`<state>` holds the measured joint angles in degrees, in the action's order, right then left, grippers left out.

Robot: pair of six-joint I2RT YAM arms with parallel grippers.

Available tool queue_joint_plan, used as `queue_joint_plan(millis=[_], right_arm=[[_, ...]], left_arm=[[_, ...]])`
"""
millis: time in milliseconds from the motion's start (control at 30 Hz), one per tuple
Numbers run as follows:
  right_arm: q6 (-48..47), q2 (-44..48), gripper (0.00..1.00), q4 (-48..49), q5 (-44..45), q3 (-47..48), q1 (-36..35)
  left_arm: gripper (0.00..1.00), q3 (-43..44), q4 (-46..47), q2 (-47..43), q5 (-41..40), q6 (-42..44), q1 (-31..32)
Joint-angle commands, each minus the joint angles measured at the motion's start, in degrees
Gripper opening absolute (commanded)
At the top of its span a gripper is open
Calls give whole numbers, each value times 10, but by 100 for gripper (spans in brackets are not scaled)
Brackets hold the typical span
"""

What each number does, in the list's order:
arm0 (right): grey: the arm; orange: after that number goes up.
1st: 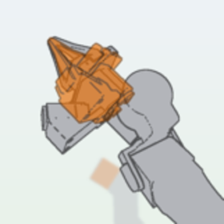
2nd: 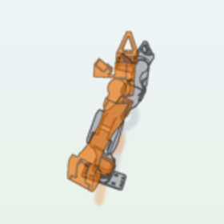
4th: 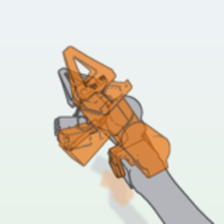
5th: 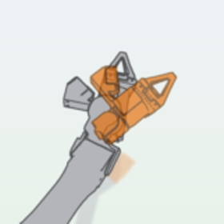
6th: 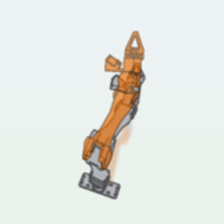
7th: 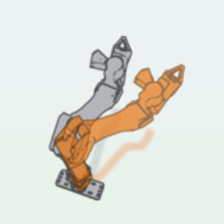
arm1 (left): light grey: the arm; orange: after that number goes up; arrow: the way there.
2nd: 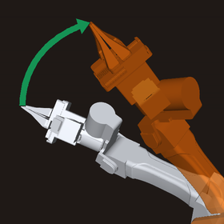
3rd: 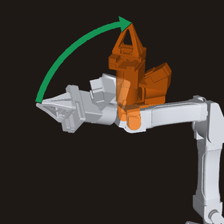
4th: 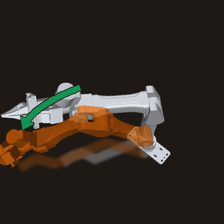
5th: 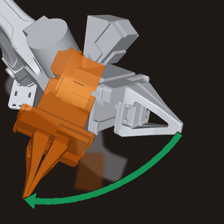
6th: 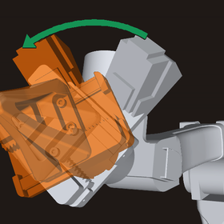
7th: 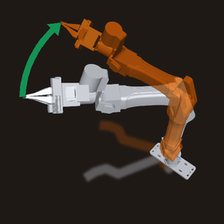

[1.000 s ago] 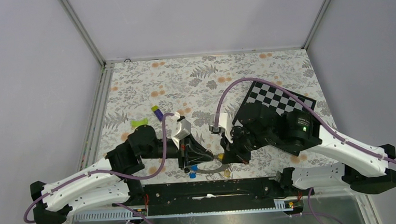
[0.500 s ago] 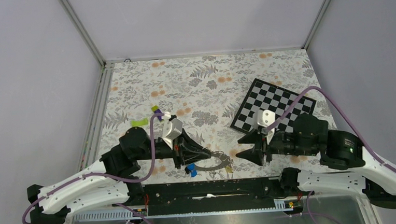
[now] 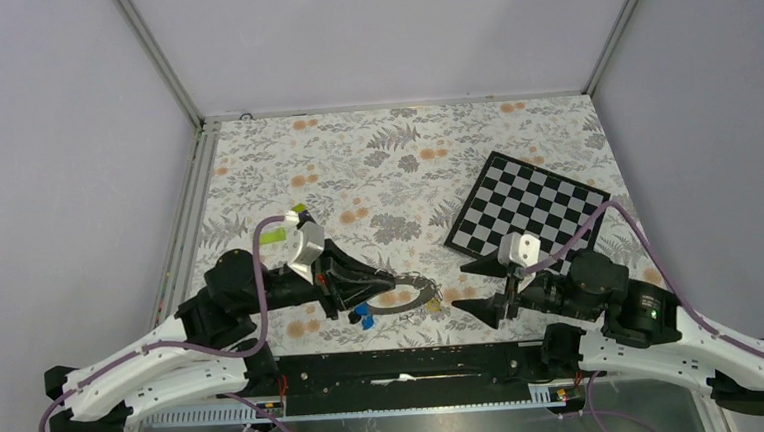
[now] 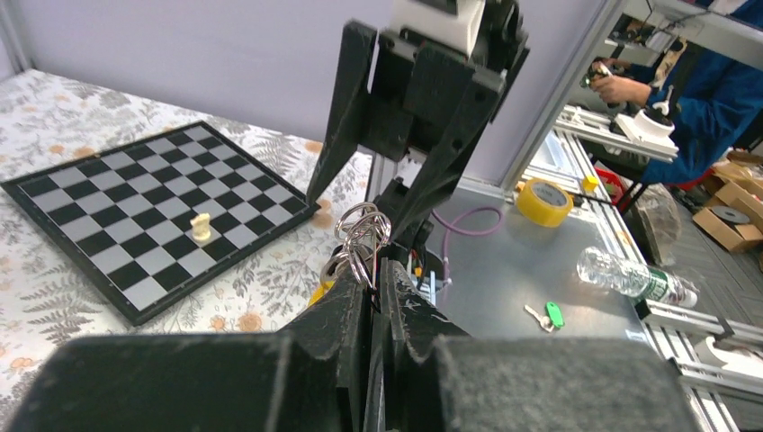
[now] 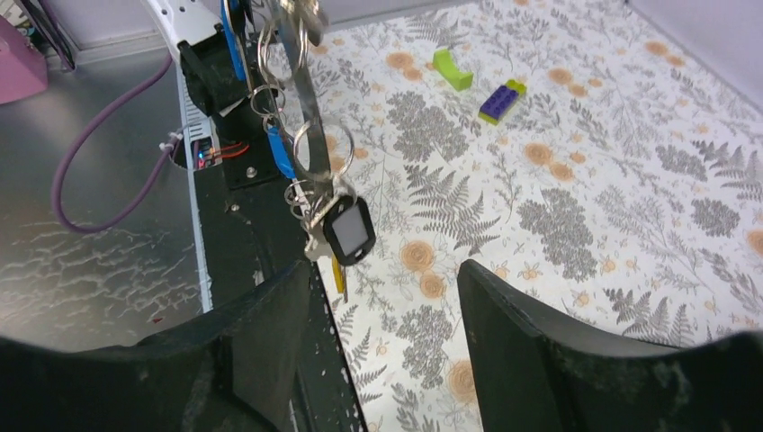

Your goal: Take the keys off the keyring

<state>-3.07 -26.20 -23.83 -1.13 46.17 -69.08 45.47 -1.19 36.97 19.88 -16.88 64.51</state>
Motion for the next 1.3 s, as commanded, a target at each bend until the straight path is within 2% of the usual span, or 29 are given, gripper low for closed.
queue_joint_plan(millis=[0, 267, 467, 667, 800, 1033, 1100, 1267], right_arm=[[-26, 40, 70, 132, -16, -48, 0], [-4, 52, 82, 242, -68, -129, -1], [14, 36, 82, 323, -73, -168, -1], [50, 16, 78, 398, -77, -195, 0], [66, 2, 72, 427, -72, -206, -1], [82, -5, 42, 428, -68, -212, 0], [86, -4, 38, 426, -67, -213, 0], [94, -2, 33, 425, -61, -218, -1]], left_arm=[[0, 49, 48, -22, -34, 2, 1], [0, 75, 48, -31, -37, 5, 1], [0, 82, 52, -30, -38, 7, 1], [0, 85, 53, -23, -36, 8, 1], [0, 81, 62, -20, -36, 6, 1], [0, 80, 64, -16, -38, 7, 1], [0, 79, 66, -17, -39, 7, 1], [0, 77, 71, -17, -40, 6, 1]])
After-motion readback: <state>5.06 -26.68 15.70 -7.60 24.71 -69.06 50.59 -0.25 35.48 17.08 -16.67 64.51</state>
